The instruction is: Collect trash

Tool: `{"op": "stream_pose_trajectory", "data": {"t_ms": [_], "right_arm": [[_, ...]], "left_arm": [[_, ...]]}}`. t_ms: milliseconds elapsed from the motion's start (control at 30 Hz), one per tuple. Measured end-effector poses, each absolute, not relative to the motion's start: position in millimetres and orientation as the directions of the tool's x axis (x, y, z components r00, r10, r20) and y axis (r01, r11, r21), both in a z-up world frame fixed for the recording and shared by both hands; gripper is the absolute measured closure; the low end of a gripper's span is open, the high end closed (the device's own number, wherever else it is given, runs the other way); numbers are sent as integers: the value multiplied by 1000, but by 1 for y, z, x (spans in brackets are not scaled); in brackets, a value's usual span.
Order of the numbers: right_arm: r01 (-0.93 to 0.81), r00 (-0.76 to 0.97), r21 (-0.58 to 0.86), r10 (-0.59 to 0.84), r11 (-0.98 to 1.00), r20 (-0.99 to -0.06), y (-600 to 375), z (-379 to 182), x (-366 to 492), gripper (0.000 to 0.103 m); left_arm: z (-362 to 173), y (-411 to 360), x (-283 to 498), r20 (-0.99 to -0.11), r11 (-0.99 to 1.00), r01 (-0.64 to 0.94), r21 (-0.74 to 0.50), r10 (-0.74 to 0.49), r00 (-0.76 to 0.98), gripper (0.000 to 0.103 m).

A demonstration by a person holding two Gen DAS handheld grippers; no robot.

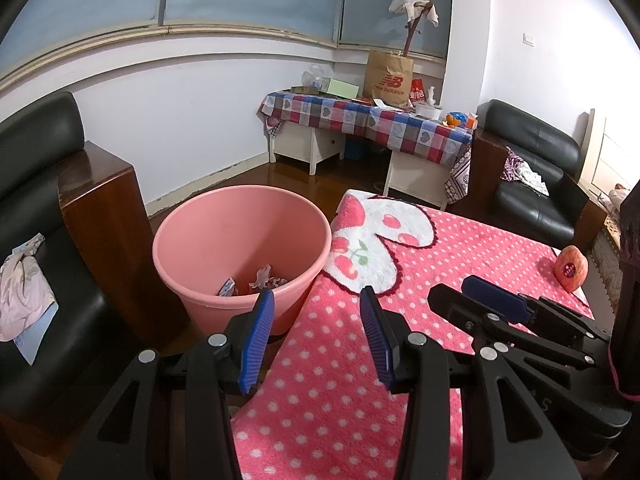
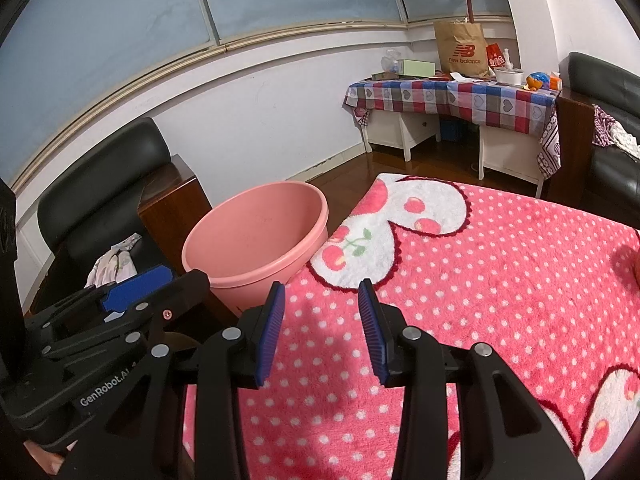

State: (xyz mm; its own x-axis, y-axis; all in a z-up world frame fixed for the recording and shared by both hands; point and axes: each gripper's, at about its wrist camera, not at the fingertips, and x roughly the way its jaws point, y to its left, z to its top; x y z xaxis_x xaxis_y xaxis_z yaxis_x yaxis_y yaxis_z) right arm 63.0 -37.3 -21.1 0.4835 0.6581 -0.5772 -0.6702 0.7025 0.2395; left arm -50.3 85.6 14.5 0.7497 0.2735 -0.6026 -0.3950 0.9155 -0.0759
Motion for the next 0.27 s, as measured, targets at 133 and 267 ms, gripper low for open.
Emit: {"op": "stream_pose_trajectory", "data": {"t_ms": [133,267], "right_arm": [[-669,484,240,657,703,-578,-38,-21,63,64],[-667,484,242,657,704,-578,-39,-22,63,64]], "left_arm": [[14,86,-50,-607,917,-392,-78,268,748,59],[14,86,-50,-608,917,-391,-76,269,747,59]]}}
